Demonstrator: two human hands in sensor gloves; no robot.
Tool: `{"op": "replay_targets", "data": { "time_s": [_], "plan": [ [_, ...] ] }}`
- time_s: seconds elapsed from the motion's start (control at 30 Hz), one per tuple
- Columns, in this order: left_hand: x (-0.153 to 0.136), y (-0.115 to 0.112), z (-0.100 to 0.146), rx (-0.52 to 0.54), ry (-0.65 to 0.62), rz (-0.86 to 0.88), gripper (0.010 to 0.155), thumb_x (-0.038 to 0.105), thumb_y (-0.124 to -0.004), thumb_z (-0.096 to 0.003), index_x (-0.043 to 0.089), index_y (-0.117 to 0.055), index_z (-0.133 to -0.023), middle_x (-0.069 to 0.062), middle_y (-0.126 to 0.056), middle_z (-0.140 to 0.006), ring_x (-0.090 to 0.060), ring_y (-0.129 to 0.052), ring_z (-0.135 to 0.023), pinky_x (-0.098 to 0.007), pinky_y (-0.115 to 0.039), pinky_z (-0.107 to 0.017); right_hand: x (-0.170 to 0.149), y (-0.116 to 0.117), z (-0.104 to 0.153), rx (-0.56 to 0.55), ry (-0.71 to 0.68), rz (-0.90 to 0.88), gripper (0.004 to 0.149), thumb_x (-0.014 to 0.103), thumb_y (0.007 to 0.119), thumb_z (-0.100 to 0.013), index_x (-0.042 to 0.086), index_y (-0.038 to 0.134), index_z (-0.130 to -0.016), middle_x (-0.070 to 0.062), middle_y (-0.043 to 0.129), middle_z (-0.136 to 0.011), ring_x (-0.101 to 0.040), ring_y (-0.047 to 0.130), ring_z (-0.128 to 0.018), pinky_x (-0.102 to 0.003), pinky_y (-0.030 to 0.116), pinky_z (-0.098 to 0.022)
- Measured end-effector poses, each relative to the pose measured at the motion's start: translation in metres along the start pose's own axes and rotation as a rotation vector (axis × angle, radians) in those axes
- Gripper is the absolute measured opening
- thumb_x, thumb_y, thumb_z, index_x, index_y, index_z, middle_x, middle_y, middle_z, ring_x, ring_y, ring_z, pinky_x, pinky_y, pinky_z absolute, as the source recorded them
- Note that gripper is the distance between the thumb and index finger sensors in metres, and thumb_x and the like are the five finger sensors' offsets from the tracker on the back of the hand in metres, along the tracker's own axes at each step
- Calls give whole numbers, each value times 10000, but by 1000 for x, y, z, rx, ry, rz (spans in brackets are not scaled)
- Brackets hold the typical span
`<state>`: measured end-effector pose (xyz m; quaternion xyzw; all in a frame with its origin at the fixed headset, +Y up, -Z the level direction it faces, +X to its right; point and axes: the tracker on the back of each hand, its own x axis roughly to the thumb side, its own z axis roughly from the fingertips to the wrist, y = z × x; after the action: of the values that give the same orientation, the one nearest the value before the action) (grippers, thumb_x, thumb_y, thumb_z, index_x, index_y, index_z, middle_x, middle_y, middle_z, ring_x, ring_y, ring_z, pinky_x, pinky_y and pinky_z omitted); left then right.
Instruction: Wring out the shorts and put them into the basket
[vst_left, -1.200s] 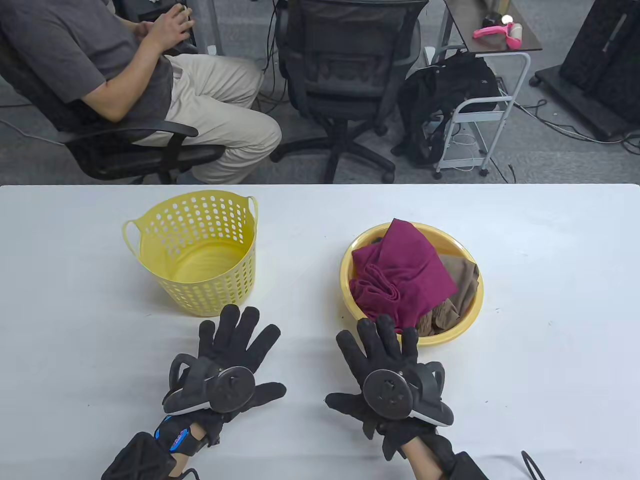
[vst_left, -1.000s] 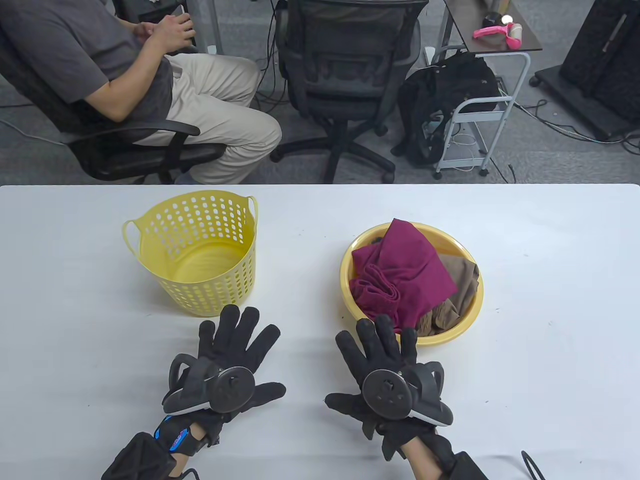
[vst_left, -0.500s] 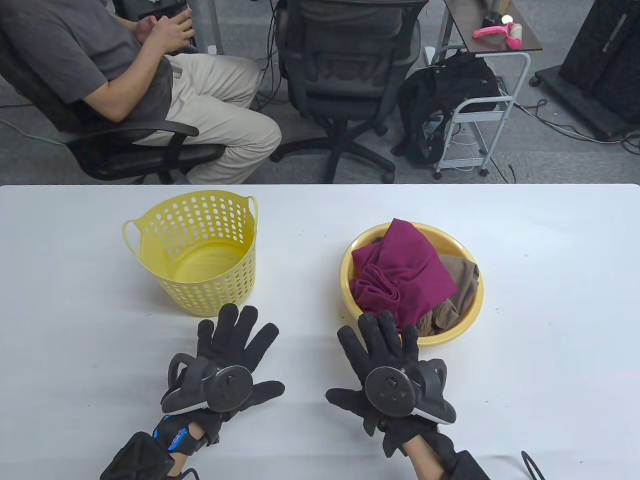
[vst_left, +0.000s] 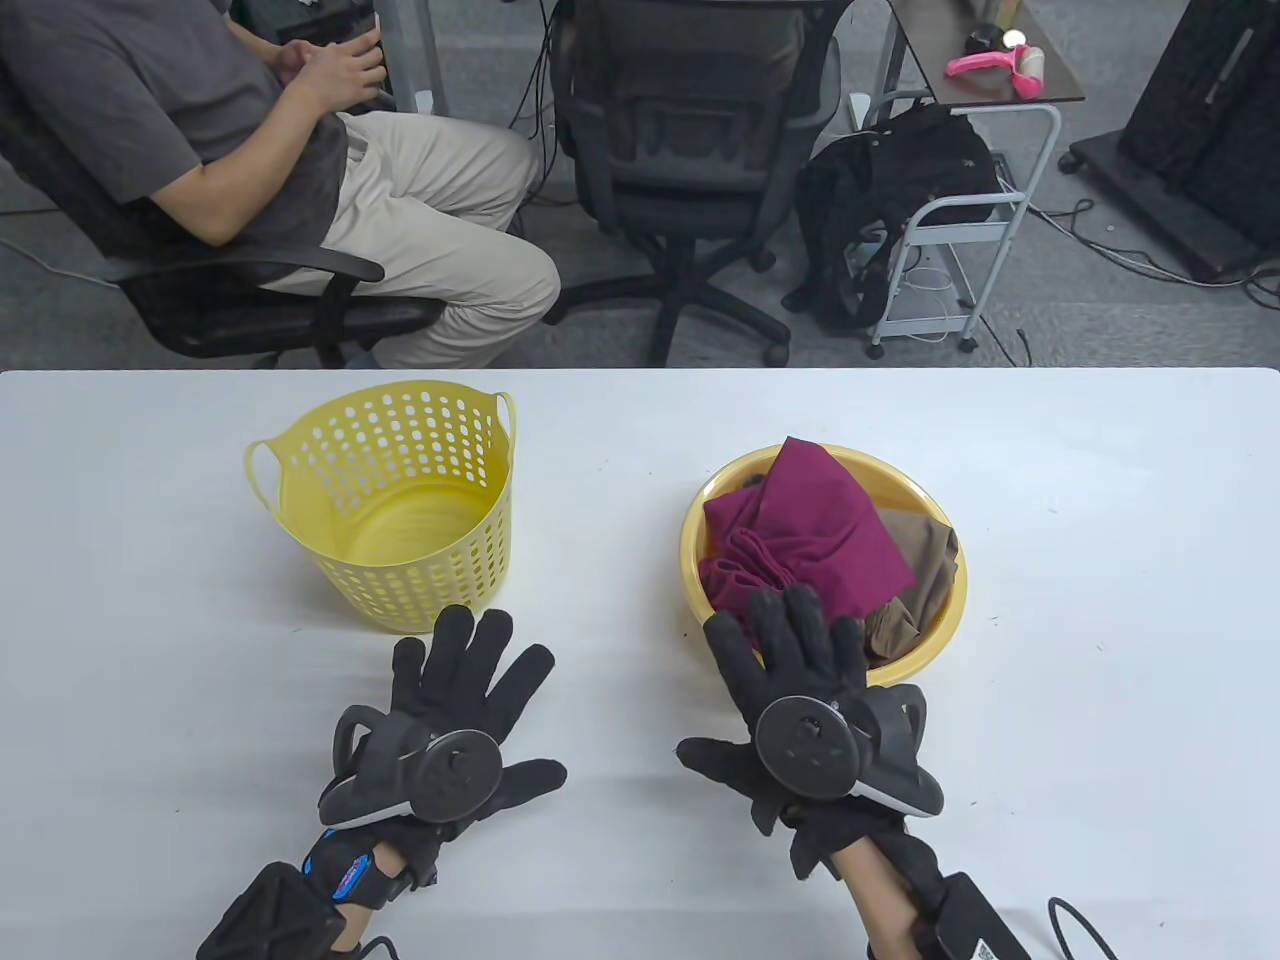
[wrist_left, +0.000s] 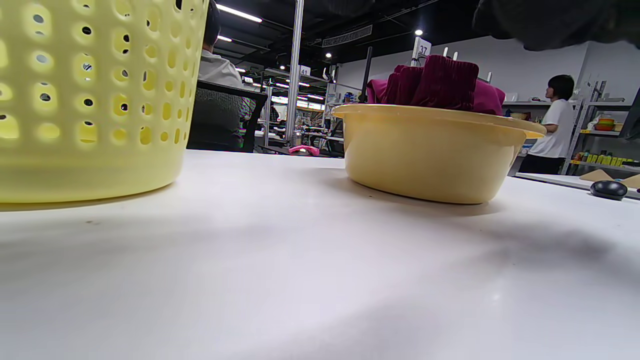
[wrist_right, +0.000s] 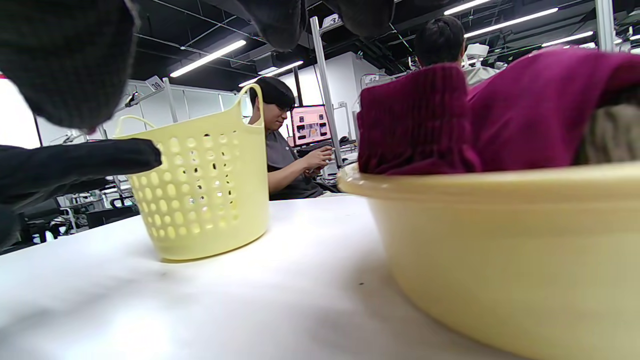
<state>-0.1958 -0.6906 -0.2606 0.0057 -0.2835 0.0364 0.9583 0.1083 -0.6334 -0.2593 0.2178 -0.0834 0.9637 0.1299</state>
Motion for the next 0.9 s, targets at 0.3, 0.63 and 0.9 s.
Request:
{"op": "replay_targets", "data": {
  "time_s": [0.3,0.63,0.9],
  "plan": [
    [-2,2,1,12,2,-7,962,752,-670,-465,224,-324,-1192,-298,-185,-1263,-670,-191,-1105,-860,-279,-629,-21,-26,-15,17,47,42,1026,726,818,-421,108,407,-1129,-317,323,-1125,-600,336,-1009,-758,418,-665],
    [-2,2,1,22,-3,-4,960,748,-674,-466,221,-331,-1191,-294,-189,-1263,-670,-192,-1105,-859,-278,-630,-36,-34,-42,66,97,92,1044,709,841,-409,52,436,-1111,-318,387,-1114,-596,432,-991,-704,511,-672],
    [-3,4,2,29,0,-7,956,746,-676,-466,220,-340,-1190,-297,-191,-1263,-671,-192,-1105,-859,-279,-628,-45,-21,-70,141,123,125,1032,692,858,-401,20,484,-1089,-304,453,-1098,-577,504,-965,-663,554,-666]
  ]
}}
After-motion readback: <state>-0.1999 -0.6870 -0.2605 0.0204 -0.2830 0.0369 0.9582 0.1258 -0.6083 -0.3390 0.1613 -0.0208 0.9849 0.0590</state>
